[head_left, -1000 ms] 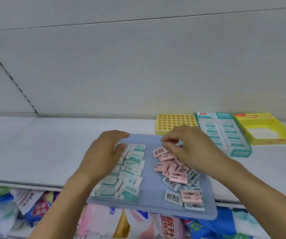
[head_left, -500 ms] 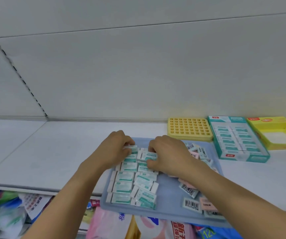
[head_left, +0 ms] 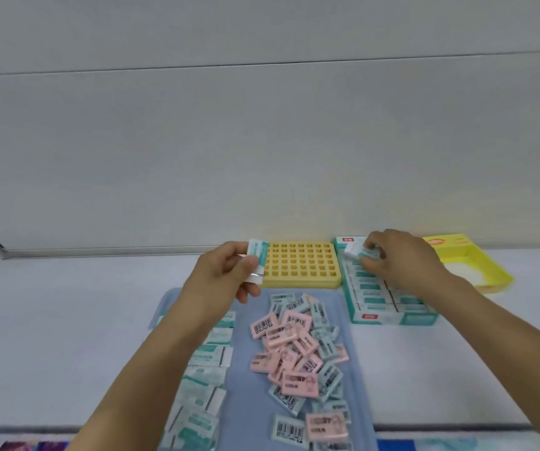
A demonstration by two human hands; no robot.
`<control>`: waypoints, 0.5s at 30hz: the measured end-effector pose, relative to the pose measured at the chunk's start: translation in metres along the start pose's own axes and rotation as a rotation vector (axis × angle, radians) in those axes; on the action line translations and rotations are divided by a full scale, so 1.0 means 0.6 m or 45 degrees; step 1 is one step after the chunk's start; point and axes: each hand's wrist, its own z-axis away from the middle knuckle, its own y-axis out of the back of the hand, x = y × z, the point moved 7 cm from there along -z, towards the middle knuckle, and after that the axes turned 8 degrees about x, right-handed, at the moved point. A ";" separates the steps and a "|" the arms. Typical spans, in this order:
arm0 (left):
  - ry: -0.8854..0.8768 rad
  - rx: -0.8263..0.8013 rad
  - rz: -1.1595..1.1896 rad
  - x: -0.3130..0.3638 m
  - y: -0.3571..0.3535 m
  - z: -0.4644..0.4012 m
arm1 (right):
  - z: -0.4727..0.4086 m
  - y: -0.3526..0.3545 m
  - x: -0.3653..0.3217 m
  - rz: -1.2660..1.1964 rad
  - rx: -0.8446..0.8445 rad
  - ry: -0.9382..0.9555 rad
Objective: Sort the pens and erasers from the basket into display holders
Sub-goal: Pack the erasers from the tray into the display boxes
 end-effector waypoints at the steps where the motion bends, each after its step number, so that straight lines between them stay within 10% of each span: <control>1: 0.033 -0.029 0.055 -0.002 -0.015 -0.002 | -0.003 -0.008 -0.002 0.030 -0.035 0.042; 15: 0.179 -0.141 0.323 -0.027 -0.076 -0.018 | -0.005 -0.007 -0.031 0.128 0.045 0.297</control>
